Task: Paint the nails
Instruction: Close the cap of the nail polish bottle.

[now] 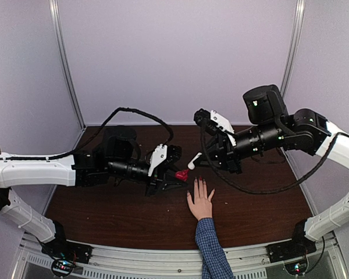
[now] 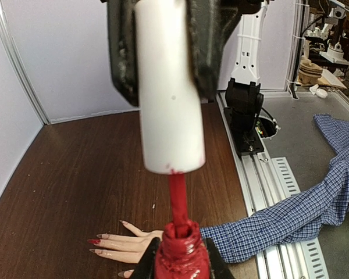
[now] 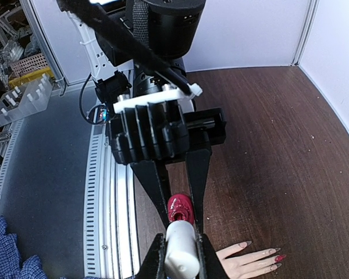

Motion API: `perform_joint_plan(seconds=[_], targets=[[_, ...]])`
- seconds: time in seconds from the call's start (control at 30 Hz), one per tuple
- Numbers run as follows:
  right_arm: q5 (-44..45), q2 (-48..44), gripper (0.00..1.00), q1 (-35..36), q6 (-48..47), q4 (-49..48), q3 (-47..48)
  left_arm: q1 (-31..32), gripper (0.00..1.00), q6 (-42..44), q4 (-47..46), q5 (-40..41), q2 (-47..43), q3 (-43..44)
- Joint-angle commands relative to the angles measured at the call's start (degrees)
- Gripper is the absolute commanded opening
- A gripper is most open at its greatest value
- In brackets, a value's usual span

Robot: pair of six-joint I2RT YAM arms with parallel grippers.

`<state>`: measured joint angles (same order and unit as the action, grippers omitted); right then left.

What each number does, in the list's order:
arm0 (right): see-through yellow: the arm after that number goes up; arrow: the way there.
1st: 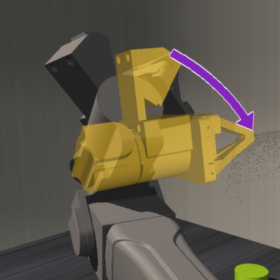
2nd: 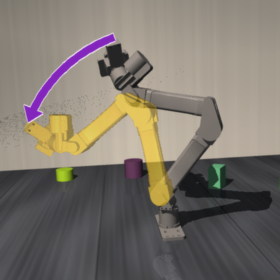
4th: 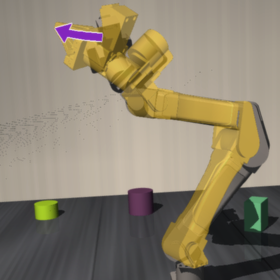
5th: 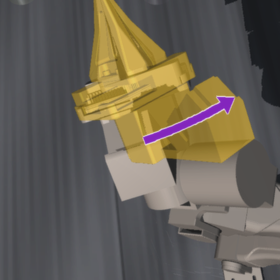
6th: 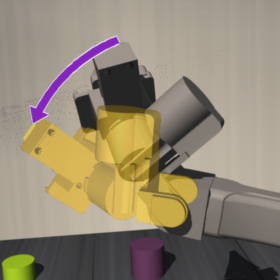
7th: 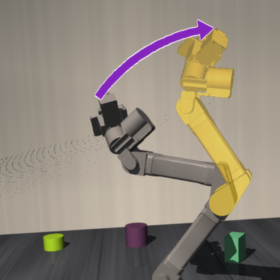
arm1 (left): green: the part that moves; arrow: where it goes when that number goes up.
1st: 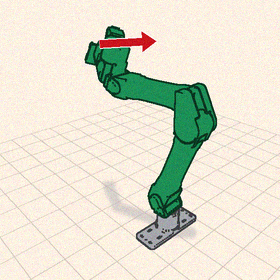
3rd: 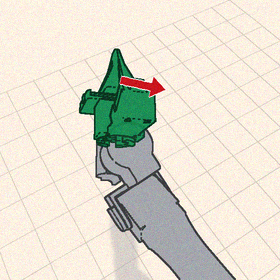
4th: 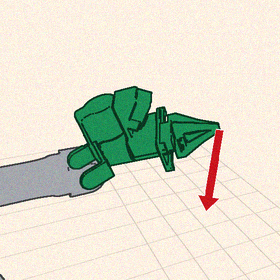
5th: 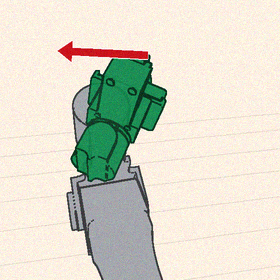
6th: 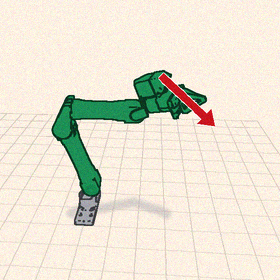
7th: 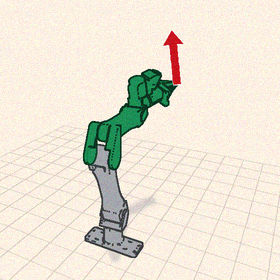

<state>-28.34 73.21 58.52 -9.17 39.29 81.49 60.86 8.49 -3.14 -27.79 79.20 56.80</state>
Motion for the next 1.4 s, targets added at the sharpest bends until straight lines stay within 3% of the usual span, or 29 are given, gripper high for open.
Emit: perform_joint_plan(seconds=[0.0, 0.97, 1.37], targets=[[2.74, 0.59, 0.00, 0.77, -0.98, 0.61, 1.98, 0.27, 0.00, 0.03, -2.14, 0.32, 0.49, 1.92], [6.14, 4.37, 0.00, 2.91, -2.33, 0.82, 1.27, 0.31, 0.00, -0.67, -4.03, 1.11, -0.32, 1.22], [2.97, 5.24, 0.00, 3.09, -2.76, -0.39, 0.06, 0.31, 0.00, -0.67, -5.32, 1.16, -0.83, 0.52]])
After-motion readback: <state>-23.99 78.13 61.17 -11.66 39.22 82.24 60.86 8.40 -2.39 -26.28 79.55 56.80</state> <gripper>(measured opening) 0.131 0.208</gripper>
